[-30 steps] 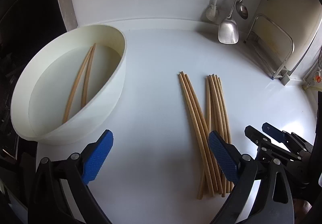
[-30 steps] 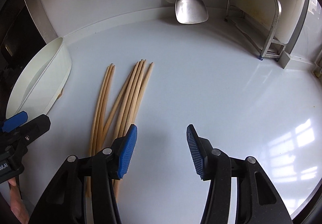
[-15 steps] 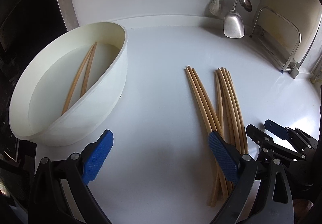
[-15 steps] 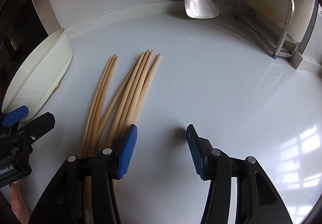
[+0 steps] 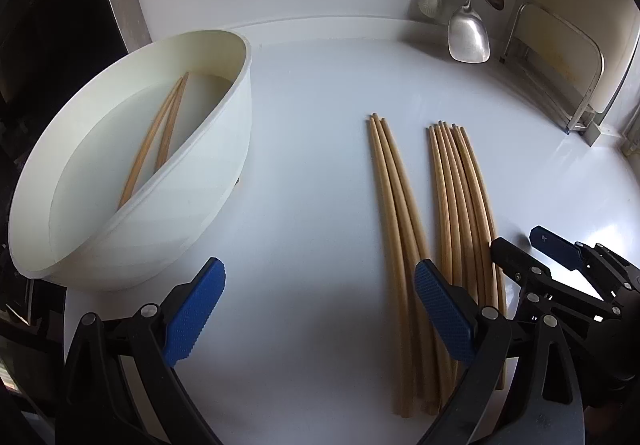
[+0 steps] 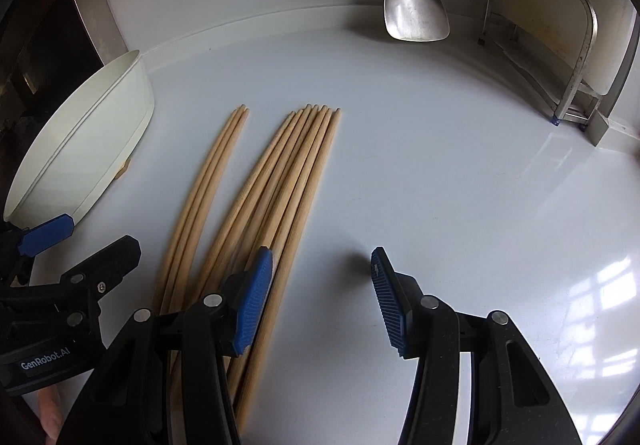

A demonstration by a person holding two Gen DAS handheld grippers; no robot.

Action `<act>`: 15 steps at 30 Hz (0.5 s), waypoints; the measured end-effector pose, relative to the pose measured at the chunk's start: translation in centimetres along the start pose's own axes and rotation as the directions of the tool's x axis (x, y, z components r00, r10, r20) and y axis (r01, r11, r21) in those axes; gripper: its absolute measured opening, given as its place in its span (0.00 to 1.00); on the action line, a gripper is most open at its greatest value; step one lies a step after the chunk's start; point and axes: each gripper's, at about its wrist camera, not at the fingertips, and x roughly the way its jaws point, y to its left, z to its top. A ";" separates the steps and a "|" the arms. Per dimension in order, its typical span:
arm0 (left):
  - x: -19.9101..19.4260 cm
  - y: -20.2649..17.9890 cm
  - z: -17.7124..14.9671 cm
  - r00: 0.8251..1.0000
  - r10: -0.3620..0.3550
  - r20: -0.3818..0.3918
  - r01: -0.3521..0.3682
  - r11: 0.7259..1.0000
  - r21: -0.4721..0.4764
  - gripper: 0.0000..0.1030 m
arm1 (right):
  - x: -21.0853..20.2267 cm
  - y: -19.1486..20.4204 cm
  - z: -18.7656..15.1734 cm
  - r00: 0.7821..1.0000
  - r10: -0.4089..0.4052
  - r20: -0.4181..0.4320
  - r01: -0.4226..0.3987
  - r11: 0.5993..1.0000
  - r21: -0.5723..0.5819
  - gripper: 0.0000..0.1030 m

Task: Organize utensils

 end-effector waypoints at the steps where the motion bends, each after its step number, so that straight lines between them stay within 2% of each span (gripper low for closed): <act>1: 0.1 0.0 -0.1 1.000 0.003 0.000 -0.003 1.000 0.001 0.91 | 0.0 0.0 0.0 1.000 -0.008 0.003 0.008 1.000 -0.004 0.48; 15: -0.1 1.2 -0.5 0.999 0.039 0.016 -0.038 0.999 -0.037 0.91 | -0.2 -1.4 -0.4 0.997 -0.081 -0.007 0.081 0.996 -0.024 0.48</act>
